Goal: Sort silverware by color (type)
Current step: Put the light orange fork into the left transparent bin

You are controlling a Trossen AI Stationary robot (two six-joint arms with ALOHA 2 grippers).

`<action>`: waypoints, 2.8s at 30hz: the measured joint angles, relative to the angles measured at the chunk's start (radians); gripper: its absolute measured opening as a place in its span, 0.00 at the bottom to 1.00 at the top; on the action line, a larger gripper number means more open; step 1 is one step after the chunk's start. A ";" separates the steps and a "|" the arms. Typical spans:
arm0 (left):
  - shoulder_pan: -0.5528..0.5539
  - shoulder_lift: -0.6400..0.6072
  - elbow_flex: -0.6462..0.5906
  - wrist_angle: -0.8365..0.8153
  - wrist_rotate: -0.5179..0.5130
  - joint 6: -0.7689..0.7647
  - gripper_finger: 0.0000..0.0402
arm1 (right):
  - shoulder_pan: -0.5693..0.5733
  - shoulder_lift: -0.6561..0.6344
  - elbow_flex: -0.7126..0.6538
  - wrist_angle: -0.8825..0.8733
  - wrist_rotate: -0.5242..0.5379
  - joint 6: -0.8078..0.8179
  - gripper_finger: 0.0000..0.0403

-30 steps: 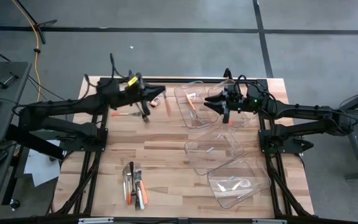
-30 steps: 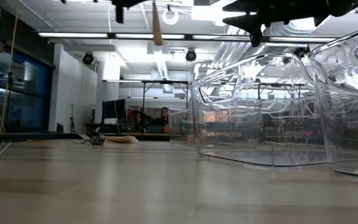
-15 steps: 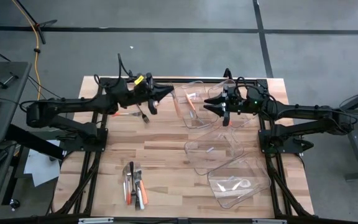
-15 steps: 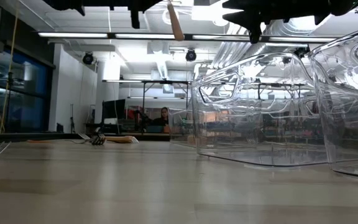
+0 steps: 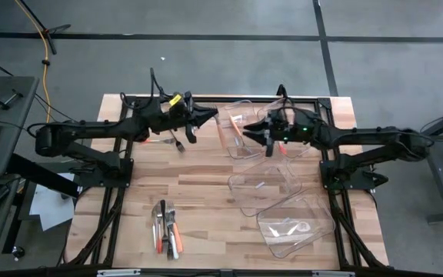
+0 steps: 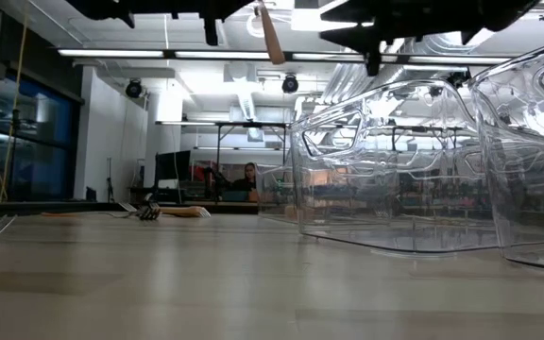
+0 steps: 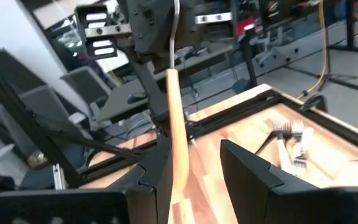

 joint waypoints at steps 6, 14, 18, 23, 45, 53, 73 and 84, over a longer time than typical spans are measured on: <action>-0.025 0.085 0.000 0.068 0.030 -0.038 0.00 | 0.011 0.163 0.149 -0.012 -0.051 -0.083 0.29; -0.030 0.108 0.000 0.095 0.029 -0.040 0.00 | 0.008 0.276 0.270 -0.094 -0.134 -0.095 0.29; -0.030 0.108 0.000 0.090 0.030 -0.032 0.00 | 0.008 0.290 0.282 -0.089 -0.159 -0.081 0.29; -0.030 0.108 0.000 0.087 0.030 -0.030 0.00 | 0.008 0.290 0.279 -0.093 -0.159 -0.041 0.24; -0.010 0.014 0.000 -0.119 0.074 -0.015 0.26 | -0.032 0.194 0.276 -0.284 -0.196 -0.112 0.04; 0.027 -0.209 0.000 -0.463 0.092 0.046 0.36 | -0.093 0.009 0.276 -0.611 -0.127 -0.222 0.04; -0.089 -0.332 -0.249 -0.160 -0.085 0.037 0.15 | -0.138 -0.132 0.276 -0.743 -0.100 -0.251 0.04; -0.089 -0.332 -0.249 -0.160 -0.086 0.039 0.00 | -0.136 -0.055 0.277 -0.656 -0.100 -0.116 0.04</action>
